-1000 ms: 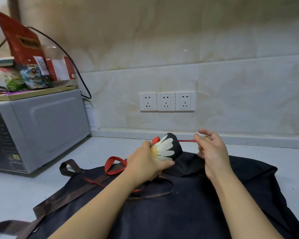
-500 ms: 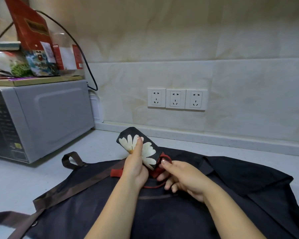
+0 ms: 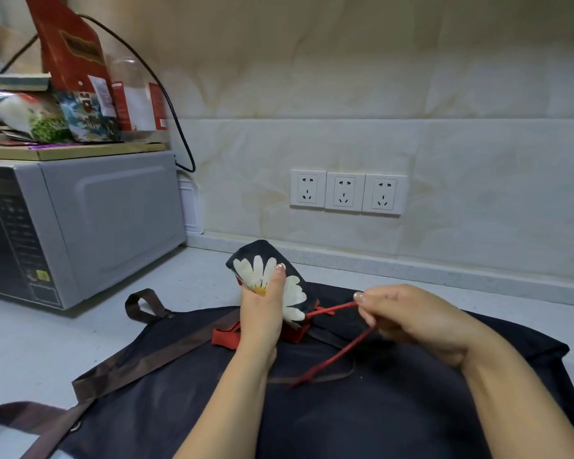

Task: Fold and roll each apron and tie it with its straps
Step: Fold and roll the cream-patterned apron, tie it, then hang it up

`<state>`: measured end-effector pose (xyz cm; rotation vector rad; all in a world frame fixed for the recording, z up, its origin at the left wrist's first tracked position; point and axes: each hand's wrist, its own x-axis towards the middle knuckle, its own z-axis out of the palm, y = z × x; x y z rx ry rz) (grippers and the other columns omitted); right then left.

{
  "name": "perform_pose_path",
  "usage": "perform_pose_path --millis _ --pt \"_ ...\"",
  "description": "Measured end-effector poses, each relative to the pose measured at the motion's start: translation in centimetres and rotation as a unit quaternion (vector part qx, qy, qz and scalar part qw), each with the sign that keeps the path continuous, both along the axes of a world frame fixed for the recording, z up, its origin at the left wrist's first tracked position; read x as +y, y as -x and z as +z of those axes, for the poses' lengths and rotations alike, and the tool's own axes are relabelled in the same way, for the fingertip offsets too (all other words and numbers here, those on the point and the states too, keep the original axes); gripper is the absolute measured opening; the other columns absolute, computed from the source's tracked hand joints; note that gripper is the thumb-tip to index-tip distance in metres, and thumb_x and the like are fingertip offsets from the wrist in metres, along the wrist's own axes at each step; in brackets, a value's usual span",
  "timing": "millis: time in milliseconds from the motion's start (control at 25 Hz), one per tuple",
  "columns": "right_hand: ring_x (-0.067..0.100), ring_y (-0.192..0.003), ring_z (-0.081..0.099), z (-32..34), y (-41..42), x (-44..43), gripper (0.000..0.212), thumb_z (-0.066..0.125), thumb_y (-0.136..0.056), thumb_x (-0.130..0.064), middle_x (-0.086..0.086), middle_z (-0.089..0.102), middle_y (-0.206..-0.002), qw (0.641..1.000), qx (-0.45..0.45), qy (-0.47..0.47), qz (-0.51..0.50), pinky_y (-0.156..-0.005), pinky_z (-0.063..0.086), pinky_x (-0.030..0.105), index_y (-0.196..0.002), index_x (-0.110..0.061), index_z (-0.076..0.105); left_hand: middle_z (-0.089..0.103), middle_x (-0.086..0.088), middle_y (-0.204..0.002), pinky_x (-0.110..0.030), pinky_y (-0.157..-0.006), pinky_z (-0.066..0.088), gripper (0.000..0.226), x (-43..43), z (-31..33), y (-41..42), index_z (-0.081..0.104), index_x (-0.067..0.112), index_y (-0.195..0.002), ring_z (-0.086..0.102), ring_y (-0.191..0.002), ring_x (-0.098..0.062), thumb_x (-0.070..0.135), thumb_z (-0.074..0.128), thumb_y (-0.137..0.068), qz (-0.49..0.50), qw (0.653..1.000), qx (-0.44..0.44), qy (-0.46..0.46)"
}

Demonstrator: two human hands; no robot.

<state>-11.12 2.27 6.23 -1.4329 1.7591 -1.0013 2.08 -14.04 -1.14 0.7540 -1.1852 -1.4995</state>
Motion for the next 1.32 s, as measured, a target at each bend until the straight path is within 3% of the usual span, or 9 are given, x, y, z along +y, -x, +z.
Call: perform_pose_path --millis 320,480,640,760,880,960,1040,1200,1320 --pt "0.007 -0.076 0.069 -2.6 0.6 -1.8 0.013 0.066 -0.09 -0.02 -0.009 0.075 -0.082 0.969 -0.076 0.137 -0.188 -0.069 0.047 0.018 -0.081 -0.021 0.076 0.063 0.009 -0.063 -0.017 -0.036 0.031 0.044 3.1 1.1 0.6 0.056 0.021 -0.116 0.047 -0.043 -0.006 0.044 0.07 -0.081 -0.235 0.971 -0.031 0.01" --pt "0.005 -0.057 0.059 -4.4 0.0 -3.4 0.012 0.068 -0.088 -0.017 -0.007 0.071 -0.07 0.959 -0.184 0.103 -0.188 -0.051 0.041 0.015 -0.081 -0.017 0.077 0.073 -0.005 -0.102 -0.028 -0.063 0.039 0.051 2.7 0.2 0.7 0.07 0.032 -0.111 0.06 -0.075 -0.019 0.057 0.074 -0.068 -0.266 0.963 0.008 -0.031" --pt "0.013 -0.06 0.045 -6.0 0.2 -4.3 0.019 0.061 -0.092 -0.017 0.004 0.057 -0.069 0.962 -0.215 0.067 -0.154 -0.053 0.038 0.022 -0.079 -0.009 0.072 0.059 0.008 -0.061 -0.015 -0.036 0.023 0.049 3.8 0.6 0.8 0.062 0.022 -0.112 0.04 -0.041 -0.004 0.047 0.067 -0.07 -0.293 0.955 -0.017 -0.052" --pt "0.022 -0.069 0.046 -6.7 0.1 -4.5 0.022 0.06 -0.089 -0.025 0.011 0.056 -0.077 0.96 -0.233 0.053 -0.147 -0.058 0.036 0.029 -0.087 -0.004 0.067 0.054 0.008 -0.059 -0.014 -0.032 0.018 0.061 4.2 0.5 1.0 0.057 0.018 -0.125 0.029 -0.038 -0.001 0.047 0.068 -0.072 -0.31 0.949 -0.035 -0.05" --pt "0.015 -0.06 0.041 -6.9 0.2 -4.5 0.016 0.058 -0.085 -0.027 0.001 0.05 -0.066 0.956 -0.267 0.024 -0.117 -0.054 0.026 0.029 -0.07 -0.021 0.058 0.064 -0.01 -0.071 -0.02 -0.052 0.034 0.067 3.7 -0.1 1.2 0.061 0.016 -0.124 0.044 -0.054 -0.016 0.052 0.075 -0.069 -0.309 0.949 -0.009 -0.065" --pt "0.018 -0.068 0.046 -6.9 0.2 -4.6 0.014 0.062 -0.083 -0.03 0.003 0.056 -0.076 0.943 -0.323 0.015 -0.083 -0.059 0.029 0.032 -0.082 -0.017 0.066 0.068 -0.025 -0.108 -0.042 -0.079 0.036 0.062 3.9 0.2 1.2 0.071 0.021 -0.114 0.051 -0.085 -0.031 0.058 0.079 -0.064 -0.305 0.948 0.015 -0.092" --pt "0.024 -0.083 0.041 -7.0 0.6 -4.5 0.033 0.065 -0.08 -0.038 0.01 0.052 -0.095 0.943 -0.329 0.023 -0.055 -0.068 0.027 0.037 -0.102 -0.013 0.068 0.071 -0.02 -0.104 -0.051 -0.092 0.043 0.057 3.7 0.1 1.2 0.074 0.018 -0.105 0.063 -0.091 -0.034 0.052 0.082 -0.061 -0.303 0.945 0.038 -0.119" --pt "0.025 -0.093 0.036 -7.0 0.7 -4.2 0.04 0.067 -0.078 -0.038 0.006 0.046 -0.103 0.942 -0.333 0.025 -0.023 -0.076 0.026 0.037 -0.113 -0.017 0.067 0.068 -0.018 -0.097 -0.054 -0.094 0.049 0.077 3.6 0.8 0.9 0.063 0.005 -0.12 0.066 -0.086 -0.035 0.051 0.085 -0.063 -0.345 0.923 0.076 -0.156" --pt "0.017 -0.072 0.049 -6.9 0.2 -3.8 0.022 0.064 -0.086 -0.035 -0.001 0.057 -0.087 0.957 -0.28 0.034 -0.066 -0.063 0.035 0.026 -0.102 -0.021 0.072 0.068 -0.017 -0.089 -0.041 -0.073 0.056 0.068 3.7 1.0 0.4 0.067 0.002 -0.108 0.067 -0.076 -0.032 0.054 0.079 -0.066 -0.349 0.919 0.075 -0.17"
